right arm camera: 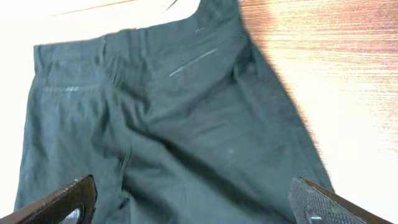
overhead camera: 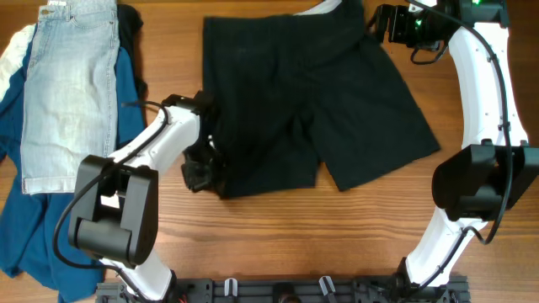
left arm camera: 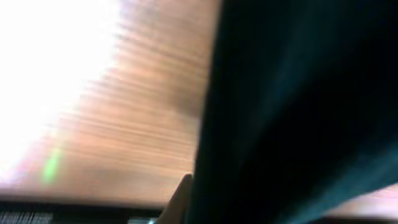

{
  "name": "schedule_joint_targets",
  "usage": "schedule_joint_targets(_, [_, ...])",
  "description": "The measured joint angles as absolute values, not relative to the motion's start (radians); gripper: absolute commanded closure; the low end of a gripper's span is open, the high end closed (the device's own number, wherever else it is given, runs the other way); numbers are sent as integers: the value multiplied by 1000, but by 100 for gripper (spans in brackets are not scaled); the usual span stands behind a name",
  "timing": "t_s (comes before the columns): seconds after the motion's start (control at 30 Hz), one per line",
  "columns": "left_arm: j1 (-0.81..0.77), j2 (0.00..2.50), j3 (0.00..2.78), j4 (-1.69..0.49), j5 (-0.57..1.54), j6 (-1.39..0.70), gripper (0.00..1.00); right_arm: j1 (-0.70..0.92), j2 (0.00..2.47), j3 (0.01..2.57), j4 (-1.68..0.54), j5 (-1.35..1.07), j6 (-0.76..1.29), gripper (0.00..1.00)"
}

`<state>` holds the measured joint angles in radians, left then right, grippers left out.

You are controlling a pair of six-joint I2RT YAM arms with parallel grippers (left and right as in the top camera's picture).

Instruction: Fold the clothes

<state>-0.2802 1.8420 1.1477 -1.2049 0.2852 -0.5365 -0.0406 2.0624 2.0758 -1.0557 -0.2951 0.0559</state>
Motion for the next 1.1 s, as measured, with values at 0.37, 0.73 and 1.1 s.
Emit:
schedule_joint_targets(0.37, [-280,1842,1154,-1305,287,-513,0,-30,2062,2076,-1170,-295,56,0])
schedule_joint_targets(0.73, [-279,1763,1319,-962,100,-492,0,102,2294,2073,-972,-283,68,12])
schedule_joint_targets(1.1, [-99,1763,1320,-817,-7,-484,0,294,2376,2067,-1066,-215,121,8])
